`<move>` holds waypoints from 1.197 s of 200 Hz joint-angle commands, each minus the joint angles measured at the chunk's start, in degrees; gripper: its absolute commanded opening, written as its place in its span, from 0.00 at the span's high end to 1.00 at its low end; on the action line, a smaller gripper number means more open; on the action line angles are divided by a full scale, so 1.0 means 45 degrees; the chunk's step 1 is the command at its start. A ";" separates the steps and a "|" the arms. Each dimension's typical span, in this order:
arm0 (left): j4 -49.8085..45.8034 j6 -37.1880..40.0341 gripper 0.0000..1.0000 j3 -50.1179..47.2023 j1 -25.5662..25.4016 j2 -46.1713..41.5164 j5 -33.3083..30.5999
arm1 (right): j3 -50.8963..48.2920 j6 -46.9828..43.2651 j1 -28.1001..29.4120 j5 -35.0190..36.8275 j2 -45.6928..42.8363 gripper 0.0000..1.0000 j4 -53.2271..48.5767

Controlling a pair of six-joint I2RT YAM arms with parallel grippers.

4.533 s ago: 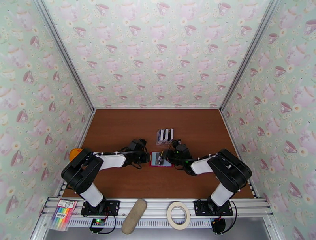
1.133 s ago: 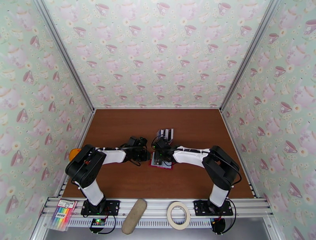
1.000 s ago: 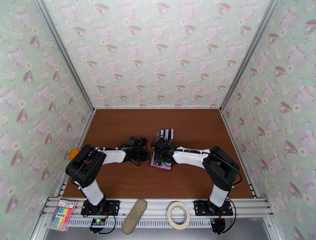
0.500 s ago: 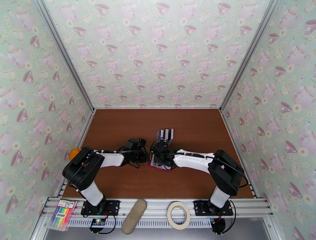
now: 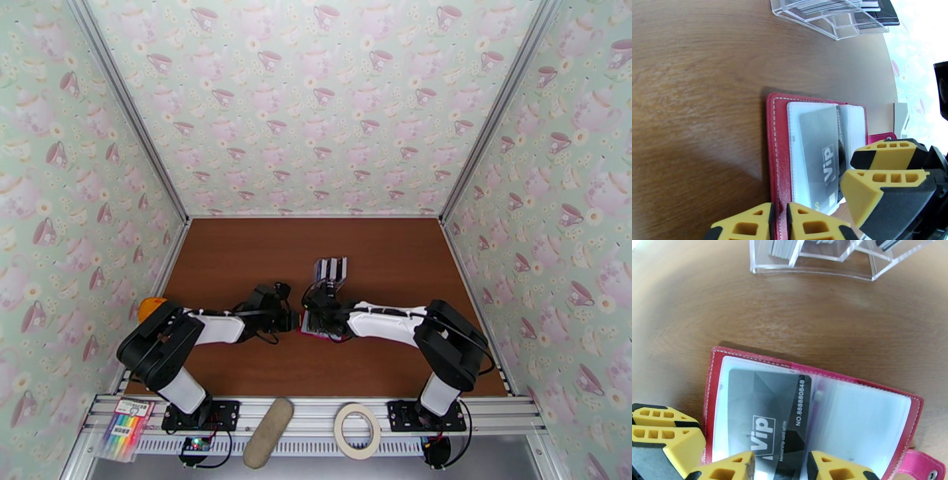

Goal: Put the credit cards into the card holder

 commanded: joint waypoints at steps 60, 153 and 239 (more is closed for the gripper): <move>-0.1646 -0.0744 0.82 -0.0952 -0.0668 0.0098 -0.0042 | -0.0324 0.0303 0.0086 -0.0413 0.0225 0.58 0.0486; -0.1512 -0.1034 0.83 -0.1121 -0.1027 0.0007 -0.0192 | -0.0741 0.0452 0.0081 -0.0551 -0.0145 0.59 0.0985; -0.1477 -0.1080 0.83 -0.1148 -0.1121 0.0107 -0.0300 | -0.0812 0.0424 0.0107 -0.1161 -0.0283 0.59 0.1617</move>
